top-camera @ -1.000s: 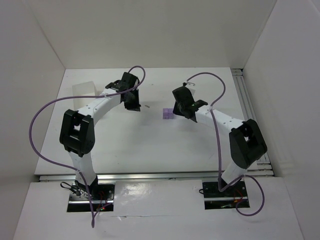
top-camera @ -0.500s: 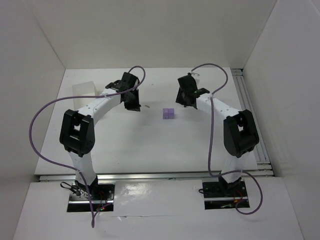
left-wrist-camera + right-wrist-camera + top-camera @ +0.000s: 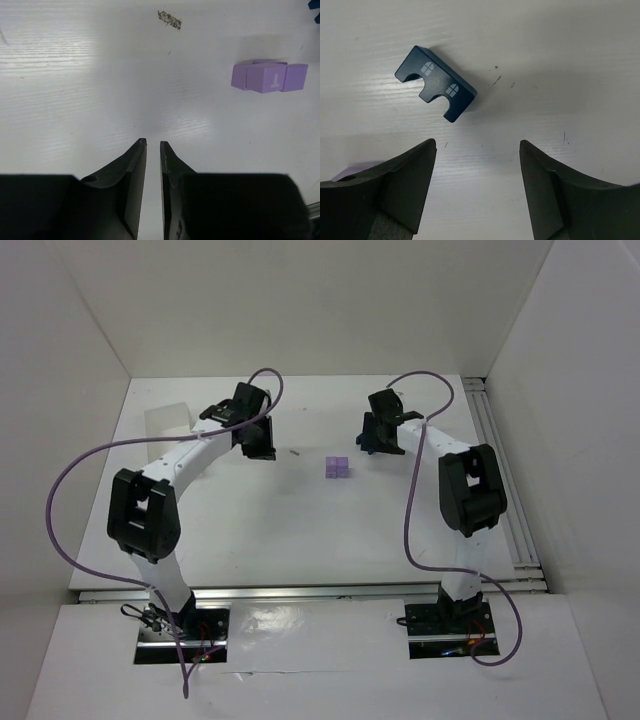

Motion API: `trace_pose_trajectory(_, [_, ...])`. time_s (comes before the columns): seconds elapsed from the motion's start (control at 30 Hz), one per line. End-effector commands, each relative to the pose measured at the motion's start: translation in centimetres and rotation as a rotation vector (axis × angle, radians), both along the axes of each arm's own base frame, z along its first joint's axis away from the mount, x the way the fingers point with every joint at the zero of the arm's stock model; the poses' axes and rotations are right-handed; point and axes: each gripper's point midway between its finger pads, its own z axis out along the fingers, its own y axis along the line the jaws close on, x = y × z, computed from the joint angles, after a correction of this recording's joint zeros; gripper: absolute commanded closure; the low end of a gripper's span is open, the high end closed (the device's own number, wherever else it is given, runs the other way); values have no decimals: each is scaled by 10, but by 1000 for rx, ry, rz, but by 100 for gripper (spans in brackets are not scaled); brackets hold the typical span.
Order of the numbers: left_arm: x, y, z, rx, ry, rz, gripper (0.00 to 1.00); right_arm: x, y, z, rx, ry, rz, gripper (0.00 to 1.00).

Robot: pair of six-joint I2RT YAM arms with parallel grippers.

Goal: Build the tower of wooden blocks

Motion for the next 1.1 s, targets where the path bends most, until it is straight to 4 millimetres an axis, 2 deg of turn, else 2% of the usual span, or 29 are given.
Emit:
trace_pose_trajectory(0.0, [-7, 20, 37, -13, -80, 15, 69, 14, -1, 12, -13, -58, 89, 25])
trace_pose_trajectory(0.07, [-15, 29, 41, -13, -81, 29, 65, 22, 4, 15, -11, -95, 144, 22])
trace_pose_trajectory(0.1, [-20, 30, 55, -24, -114, 30, 61, 21, 5, 12, -13, -93, 160, 15])
trace_pose_trajectory(0.17, [-20, 44, 66, -18, -149, 51, 57, 24, 7, 10, -33, -100, 214, 11])
trace_pose_trajectory(0.2, [-25, 45, 66, -15, -142, 51, 57, 23, 6, 2, -46, -84, 226, 11])
trace_pose_trajectory(0.23, [-26, 51, 76, -22, -168, 65, 56, 26, 7, 3, -54, -88, 237, 10])
trace_pose_trajectory(0.37, [-28, 56, 81, -20, -183, 69, 56, 35, 9, -4, -58, -80, 289, 10])
trace_pose_trajectory(0.47, [-28, 58, 81, -27, -181, 72, 56, 41, 15, -17, -46, -78, 311, 15])
trace_pose_trajectory(0.57, [-29, 58, 76, -22, -163, 72, 56, 50, 14, -17, -35, -103, 308, 18])
trace_pose_trajectory(0.63, [-29, 58, 76, -22, -163, 72, 56, 52, 15, -25, -36, -95, 308, 18])
trace_pose_trajectory(0.67, [-29, 58, 76, -22, -163, 72, 56, 55, 10, -23, -35, -107, 297, 20])
trace_pose_trajectory(0.73, [-29, 58, 76, -22, -163, 72, 56, 60, 13, -28, -28, -111, 303, 22])
trace_pose_trajectory(0.87, [-29, 58, 76, -22, -163, 72, 56, 65, 14, -27, -26, -125, 302, 39])
trace_pose_trajectory(0.9, [-29, 58, 76, -22, -163, 72, 56, 66, 15, -26, -19, -134, 295, 50])
trace_pose_trajectory(0.97, [-29, 58, 76, -22, -163, 72, 56, 66, 19, -10, 9, -171, 298, 59])
trace_pose_trajectory(1.0, [-29, 58, 76, -22, -163, 72, 56, 62, 12, -12, 17, -166, 278, 61])
trace_pose_trajectory(1.03, [-29, 58, 76, -22, -163, 72, 56, 59, 15, 0, 42, -184, 270, 61])
trace_pose_trajectory(1.07, [-30, 59, 72, -19, -154, 71, 56, 57, 15, 4, 52, -188, 261, 61])
